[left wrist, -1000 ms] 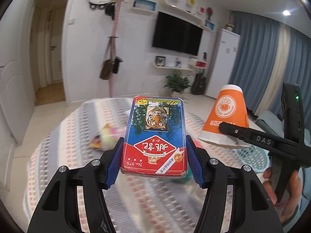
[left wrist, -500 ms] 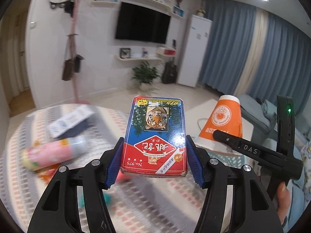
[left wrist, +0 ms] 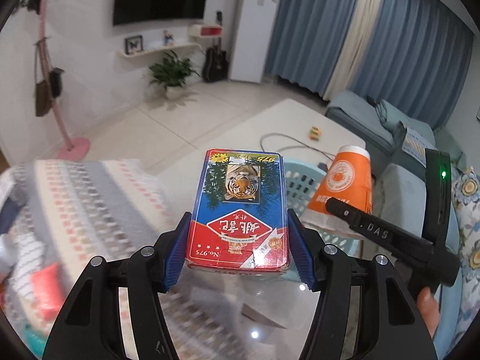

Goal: Collect trash
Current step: 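Carry the box and orange cup to the wastebasket and release both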

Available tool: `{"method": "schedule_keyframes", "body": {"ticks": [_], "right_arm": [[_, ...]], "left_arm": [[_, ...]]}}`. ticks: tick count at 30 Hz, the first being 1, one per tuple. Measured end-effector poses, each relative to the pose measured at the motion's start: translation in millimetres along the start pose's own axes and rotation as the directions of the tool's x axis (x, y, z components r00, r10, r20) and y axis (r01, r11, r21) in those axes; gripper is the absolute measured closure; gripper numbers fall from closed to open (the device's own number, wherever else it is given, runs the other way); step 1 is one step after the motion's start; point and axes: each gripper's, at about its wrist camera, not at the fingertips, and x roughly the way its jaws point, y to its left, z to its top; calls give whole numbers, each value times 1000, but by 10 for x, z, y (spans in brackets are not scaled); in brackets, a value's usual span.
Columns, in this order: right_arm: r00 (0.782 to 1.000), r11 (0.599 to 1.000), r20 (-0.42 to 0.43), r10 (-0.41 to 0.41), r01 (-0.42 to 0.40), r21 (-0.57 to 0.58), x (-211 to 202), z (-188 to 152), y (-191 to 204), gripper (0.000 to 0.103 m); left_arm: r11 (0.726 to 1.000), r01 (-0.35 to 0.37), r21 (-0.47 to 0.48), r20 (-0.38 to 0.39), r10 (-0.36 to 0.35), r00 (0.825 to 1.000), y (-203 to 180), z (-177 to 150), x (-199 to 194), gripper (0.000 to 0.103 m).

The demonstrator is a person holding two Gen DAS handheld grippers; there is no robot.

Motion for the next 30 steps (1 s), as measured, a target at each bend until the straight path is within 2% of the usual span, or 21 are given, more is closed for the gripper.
{"method": "schedule_keyframes", "body": {"ticks": [6,10,11,14,21,27,30], "right_arm": [[997,997,-53,-62,64,30,203,-1,-321,60],[996,997,-65,-61,64,41,251,-9,-465,60],[996,997,-64,-62,64,42,238,-19,-486,60],[998,998,-50,-47,49,38,192,-6,-509,60],[999,999,-33,-34,35,35,117,-4,-525,57],[1000,1000,-11,-9,9,5,-32,-27,-345,56],[1000,1000,22,7,-6,-25,-173,-28,-191,46]], "left_arm": [[999,47,-13,-98,-48,994,-138,8,506,43],[996,81,-31,-137,-85,987,-190,3,717,42],[996,83,-29,-137,-87,987,-210,-6,725,39],[996,85,-18,-123,-87,989,-229,-40,705,33],[997,80,-12,-100,-80,992,-275,-131,532,33],[997,77,-21,-52,-78,996,-254,-164,235,33],[997,71,-34,-14,-72,997,-176,-173,22,33]]}}
